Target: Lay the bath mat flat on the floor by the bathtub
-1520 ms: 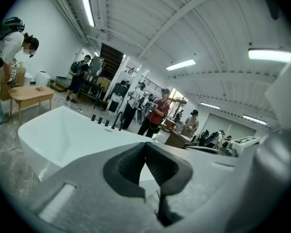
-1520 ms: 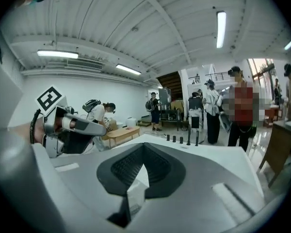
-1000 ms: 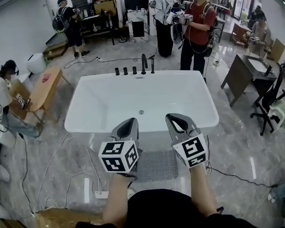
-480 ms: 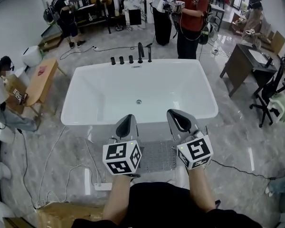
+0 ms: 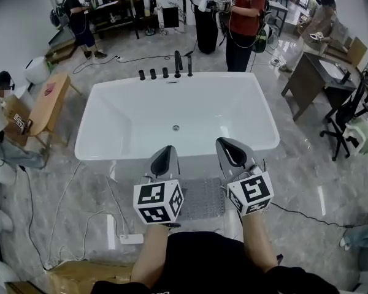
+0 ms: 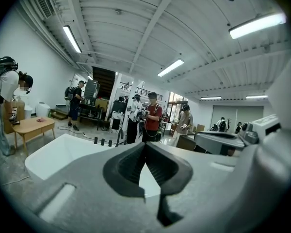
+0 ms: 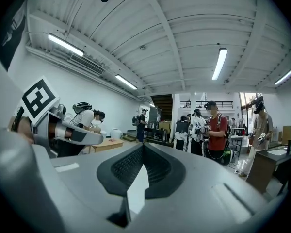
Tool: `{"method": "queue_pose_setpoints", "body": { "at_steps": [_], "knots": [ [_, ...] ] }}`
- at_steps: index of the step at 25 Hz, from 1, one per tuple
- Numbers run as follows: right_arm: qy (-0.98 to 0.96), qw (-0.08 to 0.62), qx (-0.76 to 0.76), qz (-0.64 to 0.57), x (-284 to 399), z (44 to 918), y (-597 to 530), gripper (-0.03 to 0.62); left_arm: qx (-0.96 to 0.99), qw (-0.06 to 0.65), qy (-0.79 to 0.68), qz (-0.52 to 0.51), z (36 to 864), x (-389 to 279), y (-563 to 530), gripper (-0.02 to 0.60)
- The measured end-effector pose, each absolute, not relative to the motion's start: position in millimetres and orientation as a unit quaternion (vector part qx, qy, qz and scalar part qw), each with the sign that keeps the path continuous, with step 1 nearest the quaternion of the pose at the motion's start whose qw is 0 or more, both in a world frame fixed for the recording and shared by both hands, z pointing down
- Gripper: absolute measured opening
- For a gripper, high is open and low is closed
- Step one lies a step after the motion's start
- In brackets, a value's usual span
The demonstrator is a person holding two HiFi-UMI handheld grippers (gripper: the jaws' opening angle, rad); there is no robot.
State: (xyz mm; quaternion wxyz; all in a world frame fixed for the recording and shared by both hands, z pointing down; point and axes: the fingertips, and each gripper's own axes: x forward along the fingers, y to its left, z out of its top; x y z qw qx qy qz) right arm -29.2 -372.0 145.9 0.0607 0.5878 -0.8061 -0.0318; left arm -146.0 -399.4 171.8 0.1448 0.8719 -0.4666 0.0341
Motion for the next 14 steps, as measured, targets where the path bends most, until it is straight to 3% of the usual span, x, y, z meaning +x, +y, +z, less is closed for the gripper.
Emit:
{"method": "queue_pose_setpoints", "body": {
  "at_steps": [14],
  "knots": [
    [-0.808, 0.058, 0.586, -0.024, -30.0, 147.6, -378.4, 0.008, 0.871, 0.148, -0.466, 0.046, 174.8, -147.8, -404.6, 0.005]
  ]
}}
